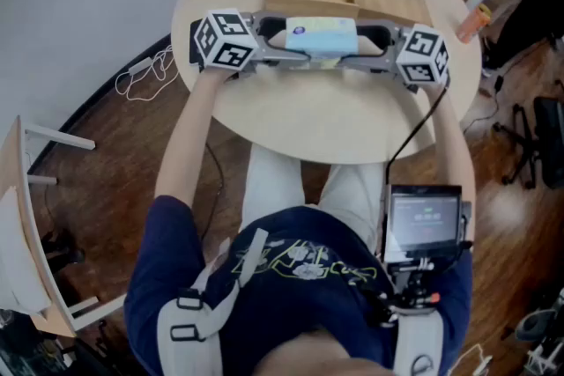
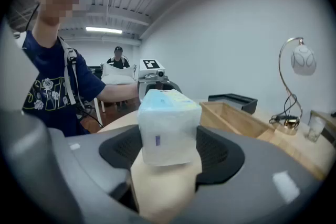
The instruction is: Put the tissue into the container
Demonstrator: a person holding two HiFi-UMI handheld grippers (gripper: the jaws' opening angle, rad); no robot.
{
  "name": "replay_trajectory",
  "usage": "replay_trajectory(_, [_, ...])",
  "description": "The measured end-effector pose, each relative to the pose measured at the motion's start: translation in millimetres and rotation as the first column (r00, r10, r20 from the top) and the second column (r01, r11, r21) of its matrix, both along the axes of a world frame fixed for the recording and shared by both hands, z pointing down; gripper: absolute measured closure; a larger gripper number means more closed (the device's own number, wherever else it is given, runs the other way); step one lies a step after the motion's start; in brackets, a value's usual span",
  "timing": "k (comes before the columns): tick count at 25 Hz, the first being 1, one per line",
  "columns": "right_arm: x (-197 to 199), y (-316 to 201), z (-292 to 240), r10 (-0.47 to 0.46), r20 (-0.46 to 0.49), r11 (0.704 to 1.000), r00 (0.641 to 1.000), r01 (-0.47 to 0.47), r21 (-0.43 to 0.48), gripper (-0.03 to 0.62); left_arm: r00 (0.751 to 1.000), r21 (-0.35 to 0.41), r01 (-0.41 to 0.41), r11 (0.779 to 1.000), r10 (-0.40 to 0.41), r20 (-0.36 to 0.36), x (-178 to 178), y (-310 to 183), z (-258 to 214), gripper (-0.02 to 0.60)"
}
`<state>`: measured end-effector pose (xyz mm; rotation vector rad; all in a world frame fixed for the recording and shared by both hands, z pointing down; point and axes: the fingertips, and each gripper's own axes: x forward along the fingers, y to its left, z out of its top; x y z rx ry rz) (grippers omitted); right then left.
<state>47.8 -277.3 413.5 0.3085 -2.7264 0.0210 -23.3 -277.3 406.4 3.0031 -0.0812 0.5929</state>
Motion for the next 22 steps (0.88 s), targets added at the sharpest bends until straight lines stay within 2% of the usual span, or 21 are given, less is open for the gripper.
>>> replay_trajectory(3, [-6.9, -24.0, -59.2, 0.001, -0.006, 0.997, 1.000, -0.001, 0.081, 0.281, 1.000, 0.085, 0.012, 0.996, -0.014, 0.012, -5.2, -24.0, -56.5, 0.201])
replay_trajectory(6, [-15.0, -66.4, -107.8, 0.016, 0.001, 0.994, 1.000, -0.016, 0.111, 0.281, 0.998, 0.177, 0.058, 0.982, -0.060, 0.008, -12.3, -62.0, -113.9, 0.201])
replay_trajectory(9, [-23.1, -105.7, -132.6, 0.041, -0.016, 0.996, 0.999, -0.039, 0.080, 0.281, 0.998, 0.168, 0.066, 0.984, -0.064, -0.012, -15.6, -103.8, -143.9, 0.201])
replay_trajectory(12, [-20.0, -143.6, -113.1, 0.094, -0.085, 0.995, 0.992, -0.092, 0.024, 0.281, 0.998, 0.113, 0.066, 0.991, -0.067, 0.011, -10.5, -143.4, -122.0, 0.201])
replay_trajectory(15, [-10.7, -166.5, -60.0, 0.153, -0.208, 0.986, 0.966, -0.163, -0.030, 0.281, 0.991, 0.099, 0.066, 0.993, -0.077, 0.113, -1.7, -166.4, -72.9, 0.201])
replay_trajectory(18, [0.0, -174.7, -17.8, 0.229, -0.259, 0.969, 0.938, -0.246, -0.033, 0.287, 0.977, 0.118, 0.081, 0.990, -0.102, 0.187, 4.5, -176.7, -37.6, 0.199])
replay_trajectory(19, [3.7, -177.1, -10.1, 0.256, -0.260, 0.961, 0.931, -0.273, -0.031, 0.357, 0.975, 0.124, 0.095, 0.988, -0.118, 0.191, 5.7, -180.3, -31.5, 0.199])
replay_trajectory(20, [5.2, -178.9, -5.3, 0.272, -0.260, 0.956, 0.926, -0.290, -0.032, 0.381, 0.971, 0.128, 0.105, 0.986, -0.129, 0.200, 6.0, -183.5, -25.7, 0.199])
replay_trajectory(22, [3.6, -180.0, 1.1, 0.276, -0.275, 0.954, 0.921, -0.298, -0.043, 0.371, 0.958, 0.124, 0.106, 0.987, -0.135, 0.254, 2.9, -187.6, -8.7, 0.199])
